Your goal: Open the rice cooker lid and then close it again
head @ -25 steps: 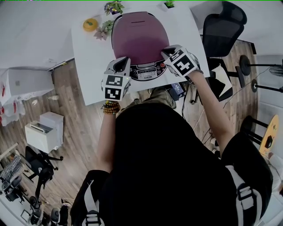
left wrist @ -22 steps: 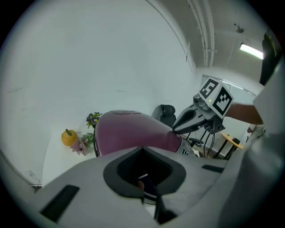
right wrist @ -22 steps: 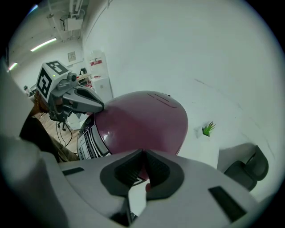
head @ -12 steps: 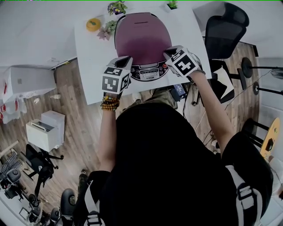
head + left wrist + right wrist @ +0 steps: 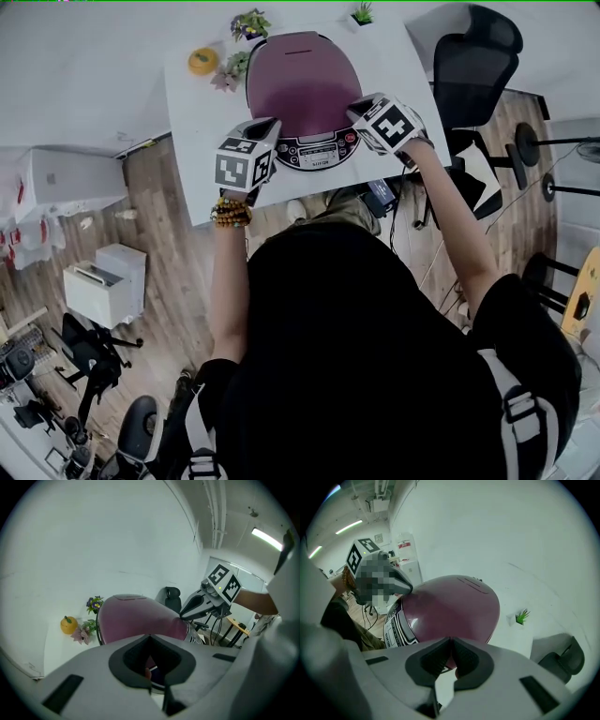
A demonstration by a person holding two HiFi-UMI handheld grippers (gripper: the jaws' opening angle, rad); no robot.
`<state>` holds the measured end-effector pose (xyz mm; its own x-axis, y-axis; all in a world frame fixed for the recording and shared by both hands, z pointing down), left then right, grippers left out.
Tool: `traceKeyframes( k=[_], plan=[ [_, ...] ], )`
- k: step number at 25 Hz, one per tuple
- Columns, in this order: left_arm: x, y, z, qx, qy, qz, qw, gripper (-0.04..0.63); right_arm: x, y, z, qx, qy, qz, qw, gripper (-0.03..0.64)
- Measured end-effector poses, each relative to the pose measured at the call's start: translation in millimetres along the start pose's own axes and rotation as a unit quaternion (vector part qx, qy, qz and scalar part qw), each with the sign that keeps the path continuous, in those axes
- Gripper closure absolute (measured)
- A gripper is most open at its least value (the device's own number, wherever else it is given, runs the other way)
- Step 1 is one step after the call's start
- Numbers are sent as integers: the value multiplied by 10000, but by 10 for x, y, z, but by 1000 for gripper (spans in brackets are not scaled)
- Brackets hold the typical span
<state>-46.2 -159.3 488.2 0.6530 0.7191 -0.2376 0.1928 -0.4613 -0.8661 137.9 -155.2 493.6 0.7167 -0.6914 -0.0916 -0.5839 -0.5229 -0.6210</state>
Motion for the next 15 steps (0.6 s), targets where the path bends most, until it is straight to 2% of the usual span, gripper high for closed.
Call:
traceKeyframes(
  k=[2,4,6,8,11,15],
  plan=[
    [43,142,34,302,17,-56,9995,574,9,53,33,-15,62,174,9998,580],
    [43,345,97,734,98,-89,9972,574,37,222,104,301,-16,319,9990,580],
    [-10,575,186,1226,412,-192,9914,574,94,467,220,788,-218,379,9959,580],
    [-68,795,280,1724,800,-252,9815,574,168,723,366,1241,-536,426,9899,580],
    [-108,1079,399,2333,1207,-340,9643,574,251,1105,604,1972,-1042,427,9739,580],
    [-45,1346,541,2889,1490,-572,9440,574,258,1475,935,2939,-1617,344,9414,580]
  ],
)
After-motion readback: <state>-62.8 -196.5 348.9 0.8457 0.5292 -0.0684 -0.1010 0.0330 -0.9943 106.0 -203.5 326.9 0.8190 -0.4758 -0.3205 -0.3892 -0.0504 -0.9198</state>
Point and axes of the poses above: the fingertips, and each gripper's own axes: z backward along the fingers, x to its right, y out of its top, the point moved 4 cm from there along z, backward along the fingers, and after that the axes turned 9 degrees about x, right-handed, at the moved point
